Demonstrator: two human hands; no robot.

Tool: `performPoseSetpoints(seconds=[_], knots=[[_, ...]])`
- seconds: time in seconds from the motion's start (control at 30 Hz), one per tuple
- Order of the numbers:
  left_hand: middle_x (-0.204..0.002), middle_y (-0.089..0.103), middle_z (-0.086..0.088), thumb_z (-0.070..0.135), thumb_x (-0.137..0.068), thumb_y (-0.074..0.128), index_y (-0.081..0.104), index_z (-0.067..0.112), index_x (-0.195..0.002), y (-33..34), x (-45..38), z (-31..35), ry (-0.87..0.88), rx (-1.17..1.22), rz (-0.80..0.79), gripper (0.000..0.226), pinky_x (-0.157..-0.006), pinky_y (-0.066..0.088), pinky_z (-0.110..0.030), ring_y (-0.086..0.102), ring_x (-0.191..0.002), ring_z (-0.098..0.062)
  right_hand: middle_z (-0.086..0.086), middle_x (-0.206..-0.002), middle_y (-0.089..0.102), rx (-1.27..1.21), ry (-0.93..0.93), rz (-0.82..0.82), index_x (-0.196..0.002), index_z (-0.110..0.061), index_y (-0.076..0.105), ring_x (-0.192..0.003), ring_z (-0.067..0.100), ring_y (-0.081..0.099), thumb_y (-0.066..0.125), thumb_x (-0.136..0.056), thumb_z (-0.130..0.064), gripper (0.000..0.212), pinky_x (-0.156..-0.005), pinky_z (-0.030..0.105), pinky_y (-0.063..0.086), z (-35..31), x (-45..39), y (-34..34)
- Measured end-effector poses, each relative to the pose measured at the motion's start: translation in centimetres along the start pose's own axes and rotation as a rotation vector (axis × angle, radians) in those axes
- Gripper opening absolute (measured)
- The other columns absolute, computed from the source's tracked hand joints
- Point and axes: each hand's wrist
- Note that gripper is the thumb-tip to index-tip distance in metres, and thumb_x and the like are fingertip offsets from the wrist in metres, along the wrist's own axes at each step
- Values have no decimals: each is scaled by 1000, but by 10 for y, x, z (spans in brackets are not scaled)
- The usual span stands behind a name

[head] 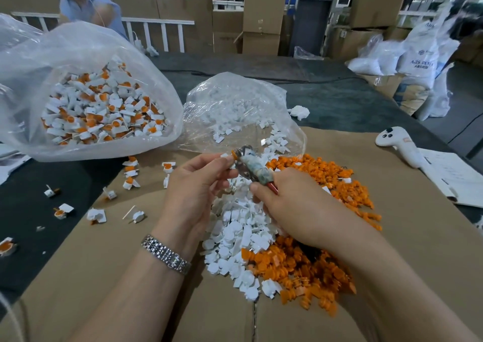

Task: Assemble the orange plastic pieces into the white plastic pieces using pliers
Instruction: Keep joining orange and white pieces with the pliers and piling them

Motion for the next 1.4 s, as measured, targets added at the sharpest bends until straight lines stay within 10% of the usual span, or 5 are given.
performPoseSetpoints(seconds=[0.23, 0.5, 0.83, 1.23, 1.4], knots=[[-85, 78, -5, 12, -90, 76, 80, 12, -93, -5, -2, 2, 117, -57, 50, 5, -58, 54, -19, 71, -73, -13, 7, -66, 68, -73, -37, -57, -84, -8, 64, -53, 15, 63, 47, -100, -54, 52, -56, 31, 52, 5, -7, -9], [-115, 47, 6, 18, -95, 67, 75, 27, -112, -31, -13, 5, 505, -969, 598, 20, -96, 49, -36, 54, -109, -14, -3, -81, 63, 195, 132, 247, -96, -25, 60, -74, 16, 61, 47, -93, -67, 44, -71, 42, 55, 58, -24, -35], [-119, 62, 9, 41, -97, 67, 75, 37, -109, -19, -25, -12, 346, -1605, 147, 15, -102, 28, -44, 48, -122, -18, 11, -114, 58, 473, 271, 244, -112, -17, 57, -110, 32, 56, 50, -91, -67, 55, -93, 50, 49, 80, -29, -11], [-79, 65, 11, 23, -91, 72, 64, 25, -77, -13, -16, -9, 317, -1149, 180, 17, -60, 41, -23, 57, -70, -2, 9, -140, 42, 466, 255, 246, -134, -23, 48, -134, 31, 35, 48, -89, -72, 67, -105, 54, 34, 91, -35, -6], [-73, 73, 3, 22, -89, 76, 67, 13, -79, -8, -11, -7, 246, -951, 117, 16, -59, 52, -23, 69, -68, -13, -12, -130, 48, 396, -62, 353, -120, -42, 60, -128, 15, 32, 64, -91, -49, 30, -88, 37, 19, 83, -35, -8]])
Point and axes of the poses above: each hand's wrist, its own x-axis away from the middle knuckle, its own y-axis out of the palm, z = x × y
